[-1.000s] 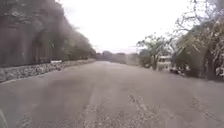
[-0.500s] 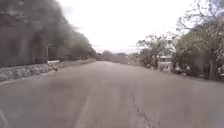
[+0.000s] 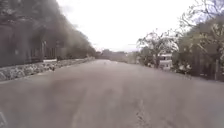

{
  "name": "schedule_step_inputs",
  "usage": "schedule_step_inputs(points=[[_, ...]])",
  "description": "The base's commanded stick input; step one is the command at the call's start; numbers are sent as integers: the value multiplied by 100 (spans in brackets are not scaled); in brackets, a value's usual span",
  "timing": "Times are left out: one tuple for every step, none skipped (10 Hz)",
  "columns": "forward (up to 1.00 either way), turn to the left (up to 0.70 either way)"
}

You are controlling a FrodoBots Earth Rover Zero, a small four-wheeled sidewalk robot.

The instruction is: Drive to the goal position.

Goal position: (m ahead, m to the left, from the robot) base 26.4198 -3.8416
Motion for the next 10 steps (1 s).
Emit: schedule_step_inputs(points=[[70,0],[70,0],[70,0],[70,0],[70,0],[70,0],[70,0],[70,0],[70,0],[70,0]])
